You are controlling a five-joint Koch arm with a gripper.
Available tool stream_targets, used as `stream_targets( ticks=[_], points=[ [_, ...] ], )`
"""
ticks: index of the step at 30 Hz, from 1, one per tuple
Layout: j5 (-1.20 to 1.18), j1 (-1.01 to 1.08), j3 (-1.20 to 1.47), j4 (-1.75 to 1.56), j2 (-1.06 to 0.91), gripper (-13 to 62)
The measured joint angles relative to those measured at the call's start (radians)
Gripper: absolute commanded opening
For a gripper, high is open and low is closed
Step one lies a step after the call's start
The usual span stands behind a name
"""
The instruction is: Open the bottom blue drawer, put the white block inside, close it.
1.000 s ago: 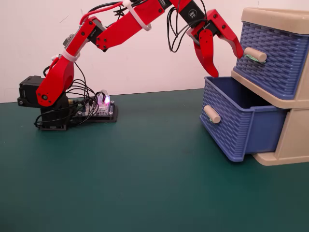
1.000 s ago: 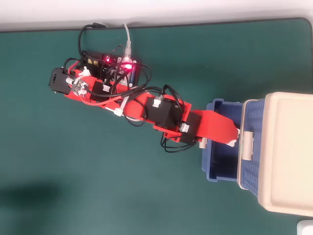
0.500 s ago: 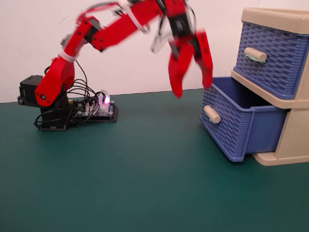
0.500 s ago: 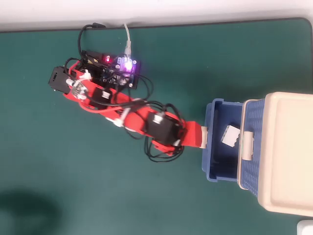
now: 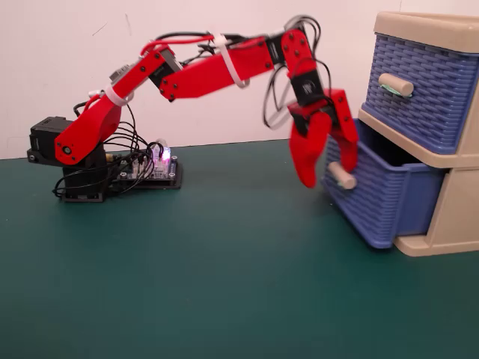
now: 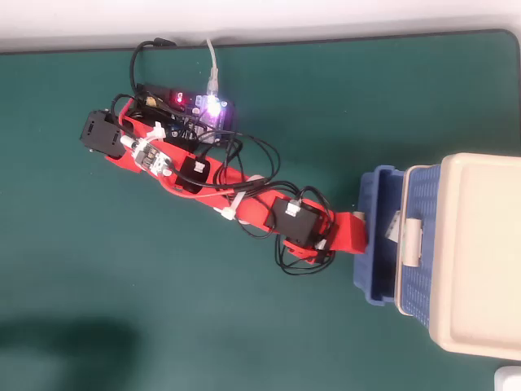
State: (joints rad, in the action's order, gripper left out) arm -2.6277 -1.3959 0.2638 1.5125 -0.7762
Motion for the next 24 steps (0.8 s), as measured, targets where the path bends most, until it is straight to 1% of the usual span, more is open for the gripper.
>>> stream_targets(
  ticks=[5, 10, 12, 16, 17, 20, 21, 22, 24],
  points=[
    [-0.009, -0.049, 0.002, -0.290, 0.071, 33.6],
    [-0.009, -0.049, 0.003, -0.290, 0.064, 33.8],
    [-0.009, -0.049, 0.003, -0.239, 0.000, 33.8],
    [-0.006, -0.029, 0.008, 0.095, -0.265, 33.8],
    [-0.008, 0.006, 0.008, 0.235, -0.396, 33.8],
    [-0.005, 0.112, 0.025, 0.397, -0.623, 33.8],
    [-0.005, 0.167, 0.095, 0.431, -0.726, 33.8],
    [-0.003, 0.198, 0.137, 0.436, -0.785, 33.8],
    [0.023, 0.285, 0.304, 0.436, -0.900, 33.7]
  ],
)
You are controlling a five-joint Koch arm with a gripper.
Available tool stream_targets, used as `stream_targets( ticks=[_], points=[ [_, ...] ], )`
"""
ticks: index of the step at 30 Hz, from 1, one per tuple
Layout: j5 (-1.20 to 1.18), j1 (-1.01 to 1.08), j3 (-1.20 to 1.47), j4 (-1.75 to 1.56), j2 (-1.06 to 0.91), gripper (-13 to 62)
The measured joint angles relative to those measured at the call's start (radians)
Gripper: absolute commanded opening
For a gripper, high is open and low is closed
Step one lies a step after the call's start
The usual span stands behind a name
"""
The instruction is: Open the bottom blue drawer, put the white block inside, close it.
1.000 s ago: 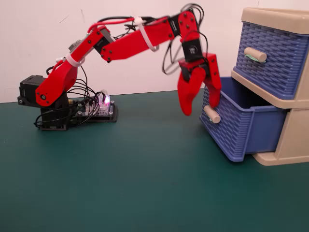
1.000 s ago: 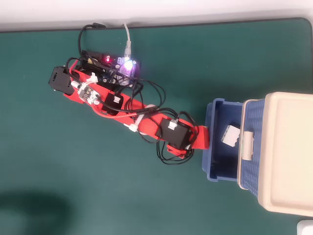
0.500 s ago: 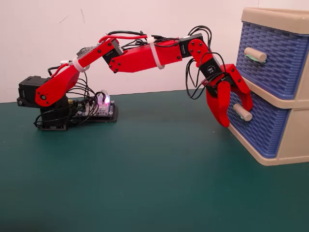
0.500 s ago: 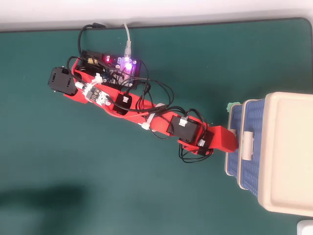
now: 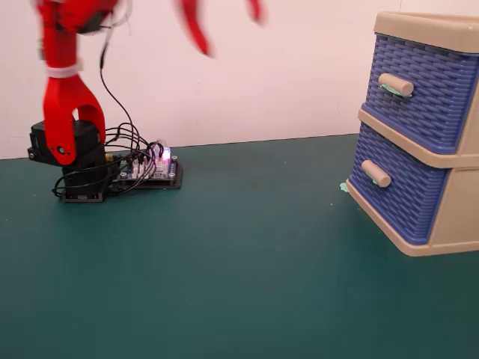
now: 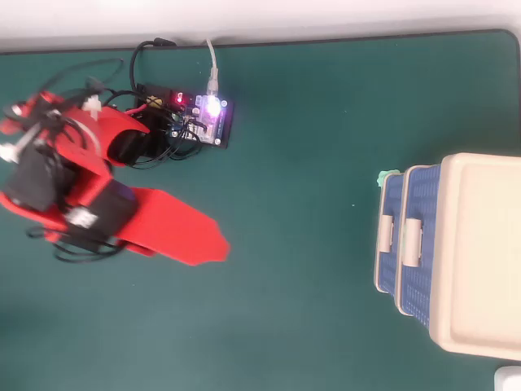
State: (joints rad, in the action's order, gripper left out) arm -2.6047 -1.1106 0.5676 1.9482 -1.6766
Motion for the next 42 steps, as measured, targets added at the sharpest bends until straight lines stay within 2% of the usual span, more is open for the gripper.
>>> stream_targets(
  ticks=[4, 6, 8, 10, 16, 19, 23, 33, 42],
  points=[
    [0.212, 0.213, 0.405, 0.002, -0.218, 33.7],
    [0.383, 0.387, 0.646, -0.005, -0.313, 33.6],
    [0.500, 0.515, 0.779, -0.035, -0.359, 33.7],
    [0.640, 0.650, 1.032, -0.086, -0.413, 33.6],
    [0.865, 0.761, 1.608, -0.365, -0.603, 33.8],
    [0.923, 0.761, 1.758, -0.413, -0.621, 33.8],
    [0.982, 0.762, 1.876, -0.419, -0.621, 33.7],
    [1.000, 0.856, 1.896, -0.420, -0.621, 34.2],
    [1.000, 0.850, 1.893, -0.420, -0.621, 34.2]
  ],
)
